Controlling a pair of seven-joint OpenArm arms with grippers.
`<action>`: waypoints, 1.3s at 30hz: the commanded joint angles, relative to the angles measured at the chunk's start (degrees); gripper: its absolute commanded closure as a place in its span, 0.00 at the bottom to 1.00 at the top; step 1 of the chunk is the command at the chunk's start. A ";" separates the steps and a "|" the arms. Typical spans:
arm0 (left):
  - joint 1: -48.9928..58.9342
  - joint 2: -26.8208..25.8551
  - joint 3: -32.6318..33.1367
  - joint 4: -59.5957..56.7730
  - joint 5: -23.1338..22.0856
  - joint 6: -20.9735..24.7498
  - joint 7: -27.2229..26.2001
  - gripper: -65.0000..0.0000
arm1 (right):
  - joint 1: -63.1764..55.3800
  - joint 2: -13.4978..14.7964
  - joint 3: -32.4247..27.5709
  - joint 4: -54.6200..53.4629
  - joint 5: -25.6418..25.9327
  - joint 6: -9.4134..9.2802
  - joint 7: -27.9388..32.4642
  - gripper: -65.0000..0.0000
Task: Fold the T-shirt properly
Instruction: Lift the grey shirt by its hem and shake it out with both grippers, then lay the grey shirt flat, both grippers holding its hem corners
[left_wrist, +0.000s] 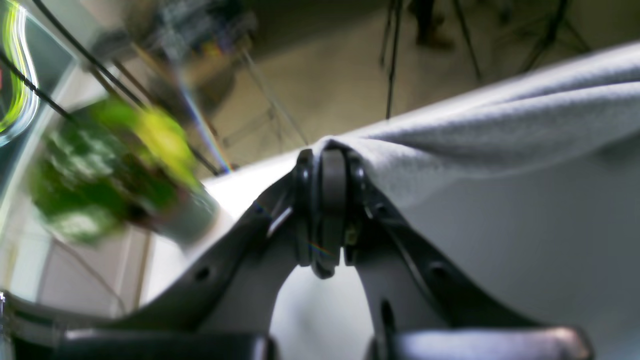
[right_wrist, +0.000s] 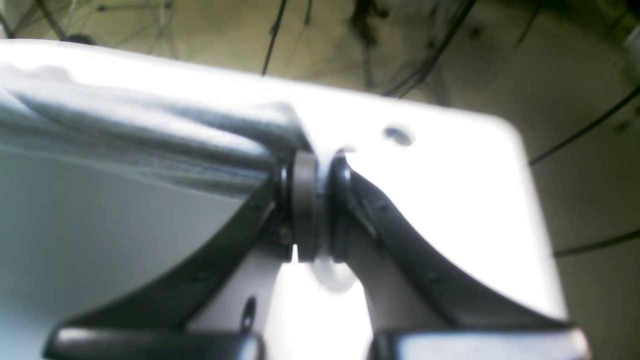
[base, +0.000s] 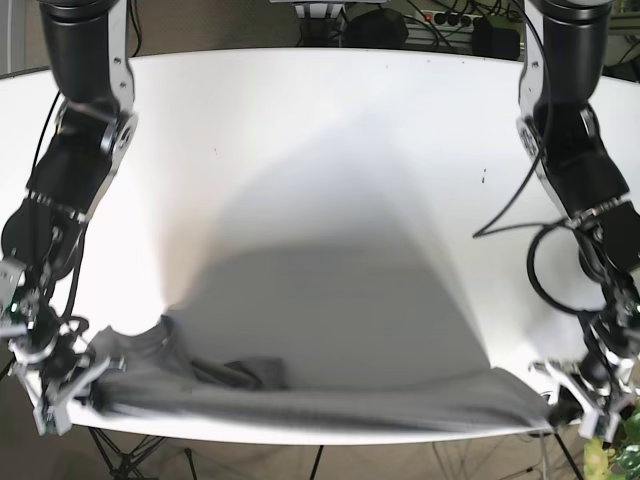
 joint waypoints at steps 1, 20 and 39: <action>1.86 -1.24 -0.32 3.67 -0.33 0.61 -1.39 1.00 | -2.04 -0.64 2.58 3.76 1.72 0.02 1.64 0.97; 33.77 -1.77 -12.45 11.59 0.02 -5.24 -1.39 1.00 | -39.67 -12.24 7.06 23.37 3.04 -0.15 1.64 0.97; 43.53 -1.59 -24.85 12.73 -0.15 -5.24 -1.57 1.00 | -56.46 -12.86 6.80 23.90 22.99 0.11 1.64 0.96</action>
